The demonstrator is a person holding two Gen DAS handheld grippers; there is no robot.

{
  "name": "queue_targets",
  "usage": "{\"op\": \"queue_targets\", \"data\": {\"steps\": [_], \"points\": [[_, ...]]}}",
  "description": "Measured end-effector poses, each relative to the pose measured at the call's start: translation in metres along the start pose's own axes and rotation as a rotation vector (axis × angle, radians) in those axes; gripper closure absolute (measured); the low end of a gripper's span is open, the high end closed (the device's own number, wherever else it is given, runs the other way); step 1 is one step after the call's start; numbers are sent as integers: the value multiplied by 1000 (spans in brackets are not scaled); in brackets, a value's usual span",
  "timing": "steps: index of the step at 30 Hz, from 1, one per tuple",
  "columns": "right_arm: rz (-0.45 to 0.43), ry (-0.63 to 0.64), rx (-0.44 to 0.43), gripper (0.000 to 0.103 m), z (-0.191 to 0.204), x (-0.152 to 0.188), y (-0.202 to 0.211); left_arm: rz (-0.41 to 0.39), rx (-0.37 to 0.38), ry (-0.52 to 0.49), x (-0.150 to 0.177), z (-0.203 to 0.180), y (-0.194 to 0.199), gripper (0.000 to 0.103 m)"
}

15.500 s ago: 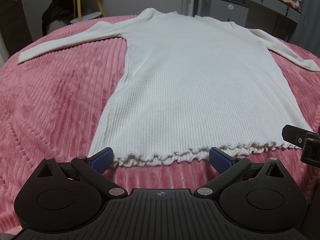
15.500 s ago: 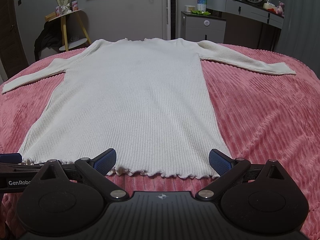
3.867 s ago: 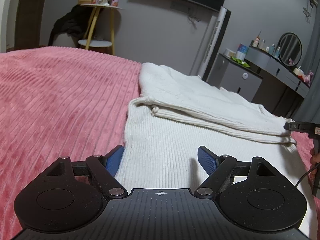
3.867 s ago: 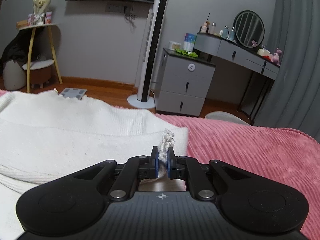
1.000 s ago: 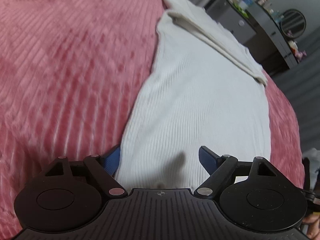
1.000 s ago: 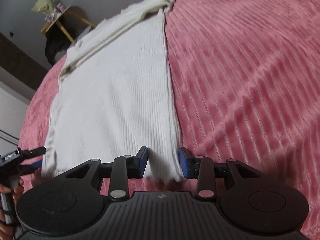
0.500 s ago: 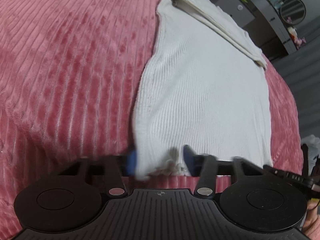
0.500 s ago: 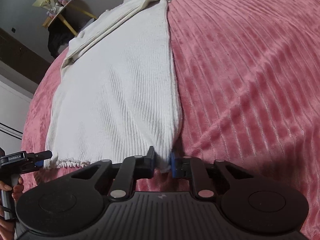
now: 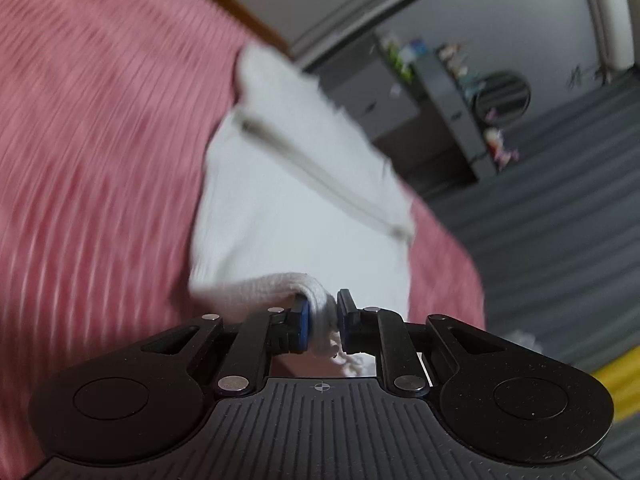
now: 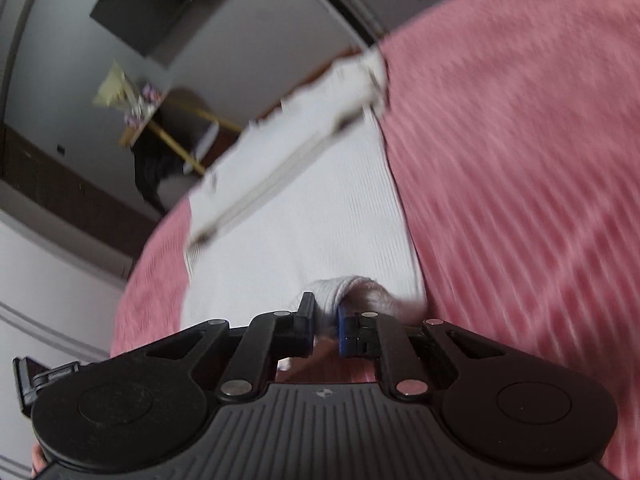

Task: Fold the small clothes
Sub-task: 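Grasp the ruffled hem with both grippers and lift it toward the collar, then carry the held hem over the sweater body toward the collar with both grippers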

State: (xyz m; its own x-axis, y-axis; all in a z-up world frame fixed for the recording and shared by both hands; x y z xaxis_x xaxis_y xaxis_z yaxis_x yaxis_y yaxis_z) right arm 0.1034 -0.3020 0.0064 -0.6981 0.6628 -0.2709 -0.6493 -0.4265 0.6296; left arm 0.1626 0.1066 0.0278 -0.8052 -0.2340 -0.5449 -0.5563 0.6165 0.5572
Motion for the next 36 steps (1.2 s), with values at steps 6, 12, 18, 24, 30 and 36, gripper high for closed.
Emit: {"op": "queue_targets", "data": {"steps": [6, 12, 18, 24, 30, 36], "points": [[-114, 7, 16, 93, 17, -58, -39, -89, -122, -1, -51, 12, -34, 86], [-170, 113, 105, 92, 7, -87, -96, -78, -317, -69, -59, 46, -75, 88], [-290, 339, 122, 60, 1, -77, -79, -146, -338, -230, -44, 47, -59, 41], [-262, 491, 159, 33, -8, -55, -85, -74, -305, -285, -35, 43, -86, 45], [-222, 457, 150, 55, -3, -62, -102, -43, -314, -296, -40, 42, -108, 66], [-261, 535, 204, 96, 9, -60, -106, -83, -346, -308, -43, 41, -98, 92]]}}
Point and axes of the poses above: each gripper's, at about its wrist camera, not at the fingertips, and y roughly against the way its jaws point, z to its left, x to its underside, the point moved 6 cm from there along -y, roughly the way its jaws point, and after that the axes turned 14 degrees about -y, right-handed, at the moved point
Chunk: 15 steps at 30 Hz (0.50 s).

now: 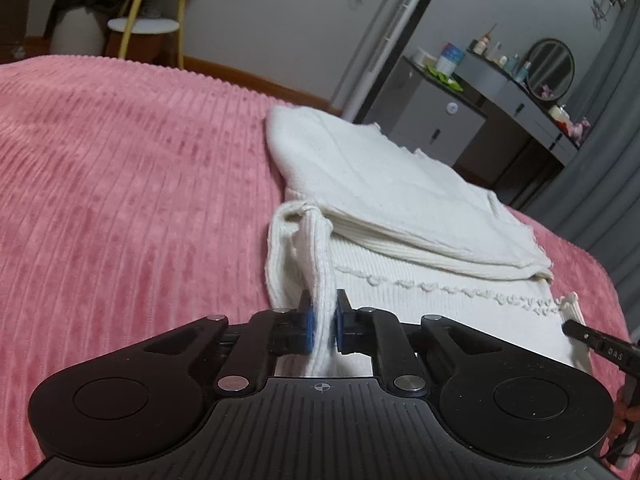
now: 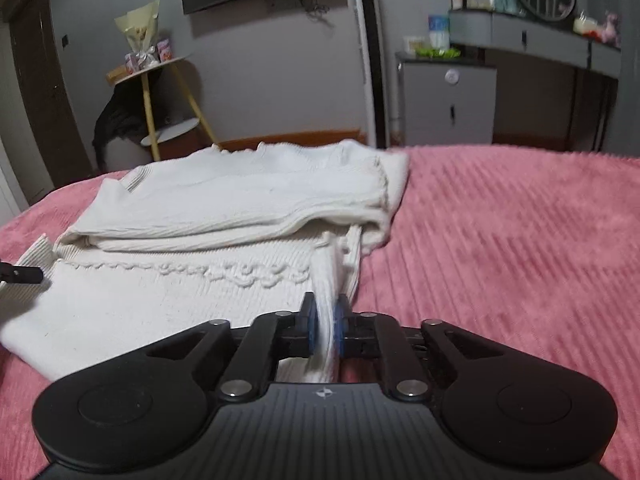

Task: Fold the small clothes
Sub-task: 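Carry the held hem over the sweater body toward the collar with both grippers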

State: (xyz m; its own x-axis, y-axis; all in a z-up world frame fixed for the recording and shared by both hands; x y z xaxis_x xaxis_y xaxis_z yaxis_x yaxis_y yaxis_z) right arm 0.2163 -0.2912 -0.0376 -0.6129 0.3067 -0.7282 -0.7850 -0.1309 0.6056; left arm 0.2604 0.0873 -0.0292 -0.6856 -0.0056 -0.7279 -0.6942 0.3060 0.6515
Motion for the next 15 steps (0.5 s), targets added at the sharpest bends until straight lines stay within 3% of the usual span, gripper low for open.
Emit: {"op": "queue_targets", "data": {"steps": [3, 7, 15], "points": [[-49, 28, 14, 97, 7, 0, 12, -32, -28, -27, -7, -1, 13, 92], [-129, 77, 1, 97, 19, -5, 32, -114, -6, -68, -21, -10, 33, 92], [-238, 95, 22, 97, 37, -41, 31, -221, -6, -71, -70, -20, 34, 92]]}}
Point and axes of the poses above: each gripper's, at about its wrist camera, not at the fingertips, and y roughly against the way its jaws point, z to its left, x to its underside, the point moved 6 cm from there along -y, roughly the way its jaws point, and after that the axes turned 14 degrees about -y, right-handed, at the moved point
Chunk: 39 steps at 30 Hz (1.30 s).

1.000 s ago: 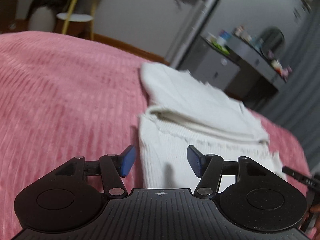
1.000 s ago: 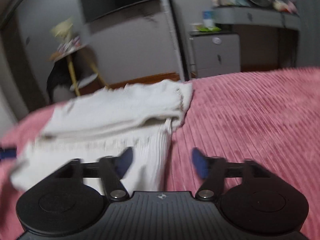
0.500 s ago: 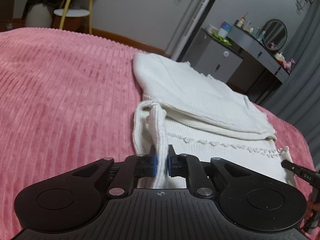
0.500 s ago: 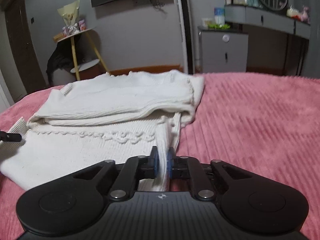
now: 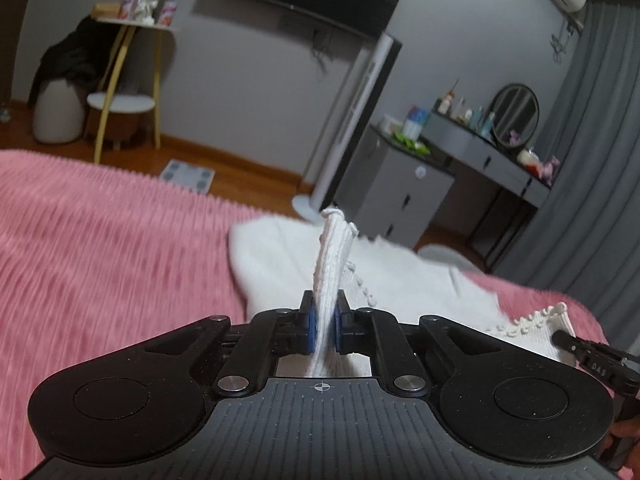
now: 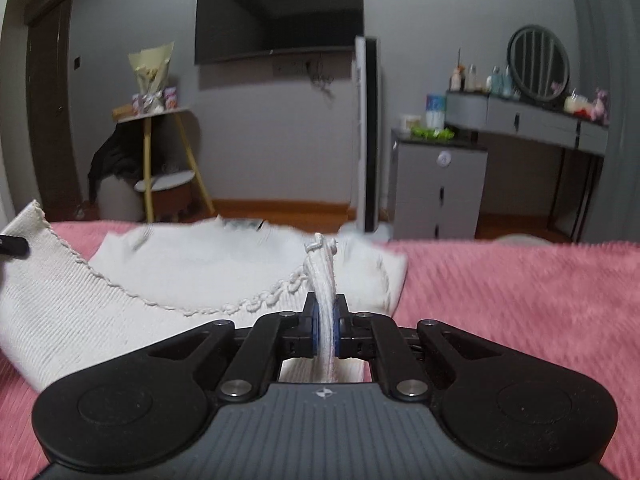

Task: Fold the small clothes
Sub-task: 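Carry the held hem over the sweater body toward the collar with both grippers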

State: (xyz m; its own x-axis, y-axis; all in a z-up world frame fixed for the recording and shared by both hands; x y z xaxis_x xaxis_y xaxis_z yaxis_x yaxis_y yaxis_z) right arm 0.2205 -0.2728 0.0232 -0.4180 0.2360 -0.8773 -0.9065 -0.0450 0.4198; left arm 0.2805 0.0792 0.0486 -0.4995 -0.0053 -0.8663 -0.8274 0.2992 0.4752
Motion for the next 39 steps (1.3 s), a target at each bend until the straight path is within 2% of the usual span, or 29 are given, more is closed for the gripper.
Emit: {"op": "queue_targets", "data": {"steps": [3, 8, 10, 11, 12, 14, 16, 17, 19, 20, 21, 23, 27, 31, 35, 39], "points": [[-25, 2, 27, 97, 1, -14, -21, -2, -29, -2, -9, 4, -22, 92], [24, -85, 61, 97, -14, -22, -75, 54, -73, 35, -2, 23, -66, 92], [63, -114, 57, 97, -20, -18, -92, 100, -47, 36, 6, 28, -79, 90], [99, -123, 47, 97, -22, -15, -100, 118, -12, 33, 10, 27, -84, 77], [140, -131, 27, 96, -24, -11, -107, 136, 19, 24, 13, 27, -89, 59], [189, -147, -7, 92, -26, -7, -115, 152, 40, -19, 17, 23, -95, 52], [224, -148, -41, 86, -28, -5, -121, 182, 27, -85, 20, 18, -103, 57], [238, -147, -47, 86, -29, -5, -124, 191, 12, -103, 20, 18, -106, 67], [258, -140, -49, 86, -30, -4, -128, 198, 6, -103, 18, 19, -108, 80], [268, -136, -47, 97, -30, -4, -129, 198, -10, -103, 16, 20, -105, 89], [265, -130, -40, 97, -30, -5, -129, 192, -14, -104, 15, 20, -102, 92], [241, -87, -43, 98, -26, -11, -122, 164, -33, -123, 6, 20, -91, 93], [121, -37, -70, 98, -15, -36, -107, 63, -26, -103, -28, 24, -81, 93], [5, 27, 6, 98, -5, -62, -130, -16, -117, -150, -60, 22, -101, 93], [-16, 82, 91, 98, -2, -74, -173, -16, -196, -179, -68, 23, -144, 93], [-3, 134, 143, 98, 1, -76, -210, 29, -261, -192, -64, 26, -181, 93]]}}
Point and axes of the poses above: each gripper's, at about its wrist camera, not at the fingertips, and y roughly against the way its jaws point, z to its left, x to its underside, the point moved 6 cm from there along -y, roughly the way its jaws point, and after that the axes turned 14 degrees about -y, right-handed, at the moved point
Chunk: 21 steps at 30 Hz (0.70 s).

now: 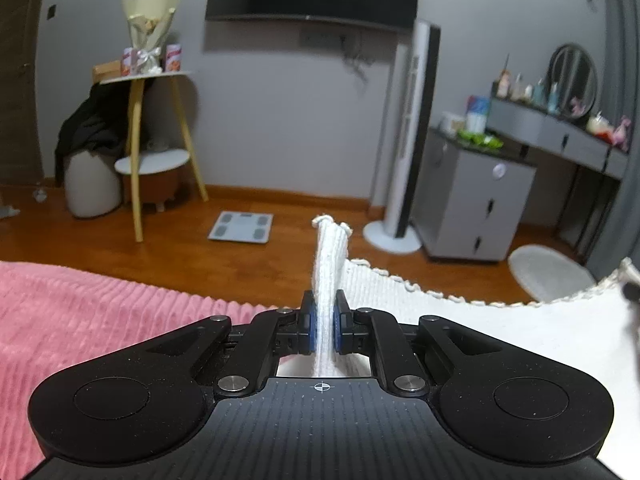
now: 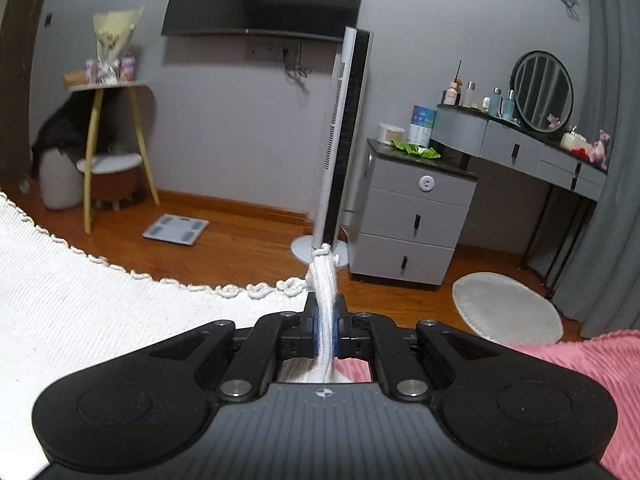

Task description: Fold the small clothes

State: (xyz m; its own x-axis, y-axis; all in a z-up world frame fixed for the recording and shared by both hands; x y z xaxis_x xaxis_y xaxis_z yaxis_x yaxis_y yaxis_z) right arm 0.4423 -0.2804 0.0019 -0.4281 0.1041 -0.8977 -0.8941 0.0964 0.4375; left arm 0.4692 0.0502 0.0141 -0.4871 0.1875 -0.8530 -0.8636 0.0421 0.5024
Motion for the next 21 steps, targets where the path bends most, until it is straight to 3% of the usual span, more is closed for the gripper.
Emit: {"op": "queue_targets", "data": {"steps": [8, 10, 12, 13, 17, 21], "points": [[75, 107, 78, 98, 6, 21, -40, 144, -82, -86, 31, -3, -39, 91], [91, 146, 102, 98, 7, 28, -46, 166, -103, -131, 37, -4, -42, 84], [147, 177, 132, 97, 7, 38, -54, 182, -142, -163, 37, -3, -40, 69], [170, 179, 167, 95, 5, 40, -57, 184, -148, -163, 34, -3, -36, 69], [59, 53, 206, 85, -12, 27, -14, 189, -138, -113, 32, -2, -2, 52], [38, -143, 73, 77, -35, 45, 67, 185, -42, -16, 55, 1, 47, 35]]}}
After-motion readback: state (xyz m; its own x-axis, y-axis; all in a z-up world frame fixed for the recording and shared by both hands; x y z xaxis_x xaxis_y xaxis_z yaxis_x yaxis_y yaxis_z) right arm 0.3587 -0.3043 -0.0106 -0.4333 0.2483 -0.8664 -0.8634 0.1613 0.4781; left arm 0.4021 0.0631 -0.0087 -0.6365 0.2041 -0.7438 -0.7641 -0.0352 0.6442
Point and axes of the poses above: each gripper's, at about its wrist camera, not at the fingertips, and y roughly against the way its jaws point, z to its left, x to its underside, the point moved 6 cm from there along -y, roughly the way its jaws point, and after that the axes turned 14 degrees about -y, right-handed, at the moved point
